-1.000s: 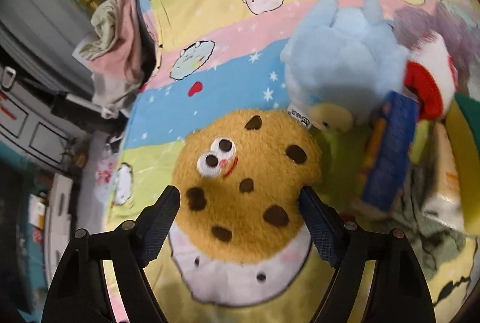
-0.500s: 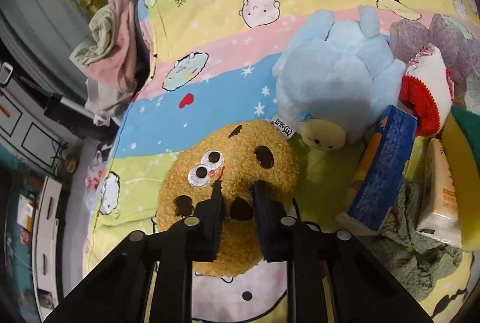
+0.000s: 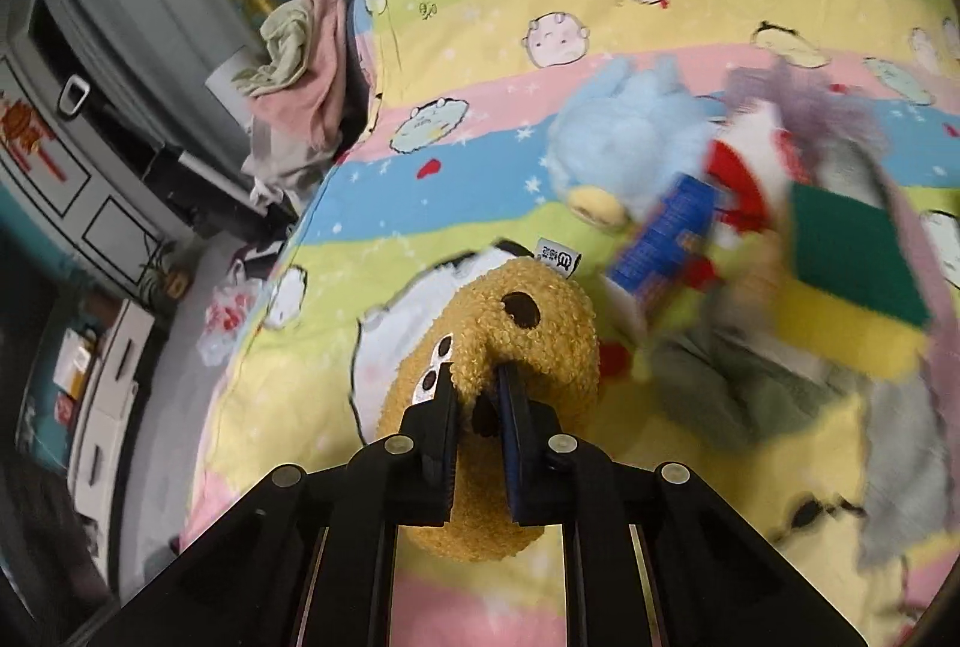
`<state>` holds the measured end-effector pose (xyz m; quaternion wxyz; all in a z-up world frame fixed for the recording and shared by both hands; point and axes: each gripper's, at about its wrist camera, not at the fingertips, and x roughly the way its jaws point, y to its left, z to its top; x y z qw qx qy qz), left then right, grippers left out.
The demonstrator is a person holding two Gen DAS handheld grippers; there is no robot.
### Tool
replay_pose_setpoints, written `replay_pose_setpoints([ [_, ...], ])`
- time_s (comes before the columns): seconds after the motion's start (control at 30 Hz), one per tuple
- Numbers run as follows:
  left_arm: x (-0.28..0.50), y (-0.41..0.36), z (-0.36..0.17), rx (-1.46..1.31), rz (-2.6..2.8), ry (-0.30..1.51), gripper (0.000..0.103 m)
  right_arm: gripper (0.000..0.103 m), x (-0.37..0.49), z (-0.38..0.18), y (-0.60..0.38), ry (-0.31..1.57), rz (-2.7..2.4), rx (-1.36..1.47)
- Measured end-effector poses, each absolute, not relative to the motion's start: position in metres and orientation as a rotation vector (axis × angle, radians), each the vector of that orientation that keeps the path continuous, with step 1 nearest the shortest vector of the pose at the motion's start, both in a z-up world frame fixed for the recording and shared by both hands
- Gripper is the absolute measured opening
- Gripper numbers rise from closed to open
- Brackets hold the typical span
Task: Organize soft objects
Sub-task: 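Lift the cookie plush with the right gripper toward the green box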
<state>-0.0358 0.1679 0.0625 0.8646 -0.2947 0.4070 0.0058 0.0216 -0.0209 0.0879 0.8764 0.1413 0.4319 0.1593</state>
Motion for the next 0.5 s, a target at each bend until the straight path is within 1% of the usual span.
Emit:
replay_pose_setpoints([
  [0.33, -0.042, 0.164, 0.057, -0.589, 0.067, 0.86, 0.079, 0.014, -0.061, 0.093, -0.073, 0.92, 0.333, 0.272],
  [0.5, -0.042, 0.145, 0.052, -0.557, 0.024, 0.894, 0.079, 0.014, -0.077, 0.08, -0.098, 0.954, 0.32, 0.325],
])
